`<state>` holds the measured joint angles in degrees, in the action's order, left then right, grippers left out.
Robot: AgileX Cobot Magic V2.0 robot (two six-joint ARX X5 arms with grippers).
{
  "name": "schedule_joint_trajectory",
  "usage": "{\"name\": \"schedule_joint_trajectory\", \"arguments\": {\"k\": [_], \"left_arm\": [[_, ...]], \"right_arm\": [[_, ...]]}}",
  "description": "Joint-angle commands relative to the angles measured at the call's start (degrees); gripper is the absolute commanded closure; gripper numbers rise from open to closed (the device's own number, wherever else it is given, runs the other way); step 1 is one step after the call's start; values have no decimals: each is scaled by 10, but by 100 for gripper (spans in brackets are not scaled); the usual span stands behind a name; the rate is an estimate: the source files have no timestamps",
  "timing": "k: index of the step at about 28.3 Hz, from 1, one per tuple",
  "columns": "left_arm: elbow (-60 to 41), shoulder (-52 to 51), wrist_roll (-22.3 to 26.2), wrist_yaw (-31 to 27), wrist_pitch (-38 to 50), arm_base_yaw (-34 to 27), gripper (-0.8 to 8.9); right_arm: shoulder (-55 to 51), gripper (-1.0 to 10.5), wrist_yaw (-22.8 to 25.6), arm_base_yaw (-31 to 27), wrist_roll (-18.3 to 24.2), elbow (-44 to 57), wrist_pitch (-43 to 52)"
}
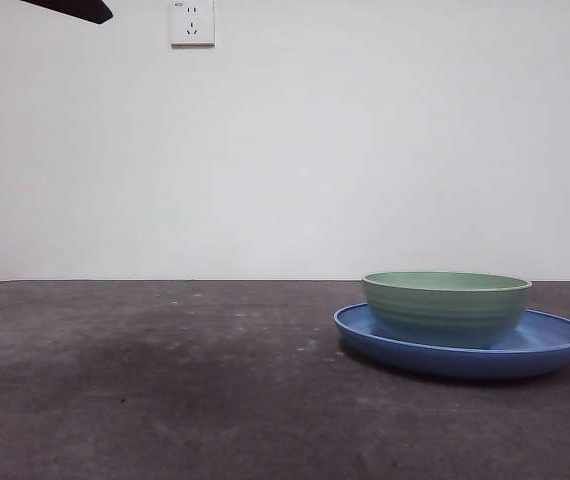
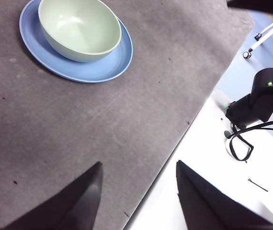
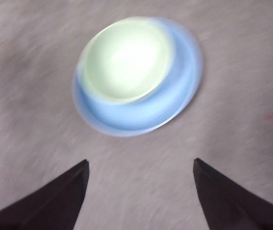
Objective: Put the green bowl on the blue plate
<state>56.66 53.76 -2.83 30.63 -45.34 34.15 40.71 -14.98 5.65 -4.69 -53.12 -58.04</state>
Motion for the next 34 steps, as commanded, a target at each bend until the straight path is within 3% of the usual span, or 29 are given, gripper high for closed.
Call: {"name": "schedule_joint_trajectory", "arguments": {"k": [1, 11, 16, 20, 26, 34], "left_arm": [[7, 5, 7, 5, 3, 4, 565], [7, 5, 7, 5, 1, 4, 565], [7, 5, 7, 5, 1, 4, 565], [7, 5, 7, 5, 1, 4, 565], [7, 5, 7, 5, 1, 4, 565], [7, 5, 7, 5, 1, 4, 565]], "right_arm": [[32, 600, 15, -3, -42, -11, 38], [227, 601, 12, -32, -27, -11, 140], [323, 601, -29, -49, -20, -11, 184], [384, 602, -32, -50, -15, -11, 220], [449, 686, -32, -50, -13, -11, 268], [513, 689, -46, -50, -13, -11, 310]]}}
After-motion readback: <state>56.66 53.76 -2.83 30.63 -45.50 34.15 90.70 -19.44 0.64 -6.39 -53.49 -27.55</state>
